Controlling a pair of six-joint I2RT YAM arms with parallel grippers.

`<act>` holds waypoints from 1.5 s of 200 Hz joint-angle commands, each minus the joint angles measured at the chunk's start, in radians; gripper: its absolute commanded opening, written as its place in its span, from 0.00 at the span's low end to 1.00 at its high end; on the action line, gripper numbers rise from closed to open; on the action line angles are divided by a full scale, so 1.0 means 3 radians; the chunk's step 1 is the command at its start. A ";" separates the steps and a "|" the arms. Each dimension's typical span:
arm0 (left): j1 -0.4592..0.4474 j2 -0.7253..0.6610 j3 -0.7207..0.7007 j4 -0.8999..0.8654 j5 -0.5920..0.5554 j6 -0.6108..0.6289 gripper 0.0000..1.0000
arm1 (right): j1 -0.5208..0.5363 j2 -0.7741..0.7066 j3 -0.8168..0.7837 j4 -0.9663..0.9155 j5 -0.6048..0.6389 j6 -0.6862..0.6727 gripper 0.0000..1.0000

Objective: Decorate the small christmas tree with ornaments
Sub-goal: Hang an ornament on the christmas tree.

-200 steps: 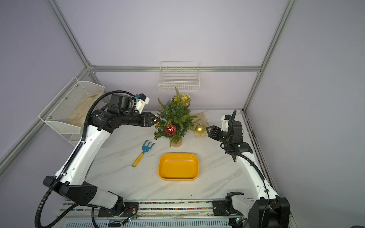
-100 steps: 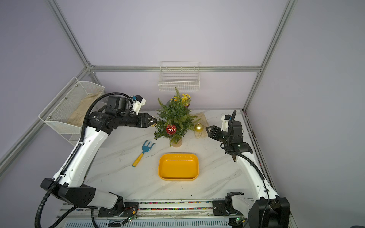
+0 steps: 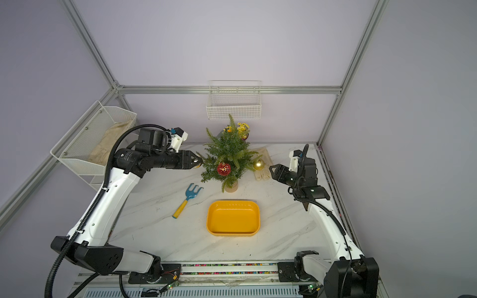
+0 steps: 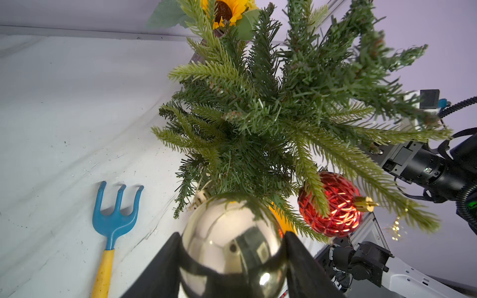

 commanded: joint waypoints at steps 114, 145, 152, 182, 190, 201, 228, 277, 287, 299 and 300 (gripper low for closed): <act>0.0070 -0.0277 -0.0522 0.0215 0.0118 0.0013 0.52 | -0.0020 -0.0018 0.0079 0.0088 -0.0015 -0.0034 0.68; 0.0091 -0.0273 -0.0627 0.0251 0.0096 0.0020 0.51 | -0.0020 -0.0017 0.0077 0.0088 -0.0015 -0.0034 0.68; 0.0097 -0.0272 -0.0651 0.0261 0.0102 0.0025 0.51 | -0.0020 -0.0017 0.0079 0.0090 -0.0016 -0.0034 0.68; 0.0125 -0.0283 -0.0731 0.0280 0.0097 0.0047 0.51 | -0.0020 -0.0013 0.0084 0.0089 -0.0020 -0.0034 0.68; 0.0140 -0.0284 -0.0752 0.0280 0.0091 0.0053 0.51 | -0.0020 -0.0005 0.0087 0.0090 -0.0025 -0.0034 0.68; 0.0160 -0.0284 -0.0788 0.0285 0.0091 0.0060 0.51 | -0.0020 -0.0003 0.0090 0.0092 -0.0024 -0.0039 0.68; 0.0196 -0.0279 -0.0864 0.0308 0.0129 0.0062 0.51 | -0.0020 -0.0004 0.0090 0.0087 -0.0020 -0.0037 0.68; 0.0209 -0.0233 -0.0927 0.0331 0.0193 0.0068 0.62 | -0.0020 0.0002 0.0097 0.0090 -0.0024 -0.0039 0.68; 0.0214 -0.0223 -0.0929 0.0336 0.0201 0.0059 0.67 | -0.0020 0.0006 0.0100 0.0088 -0.0025 -0.0039 0.68; 0.0219 -0.0212 -0.0924 0.0337 0.0206 0.0058 0.73 | -0.0020 0.0004 0.0105 0.0085 -0.0020 -0.0040 0.68; 0.0219 -0.0212 -0.0921 0.0336 0.0210 0.0061 0.74 | -0.0020 0.0003 0.0107 0.0086 -0.0020 -0.0040 0.68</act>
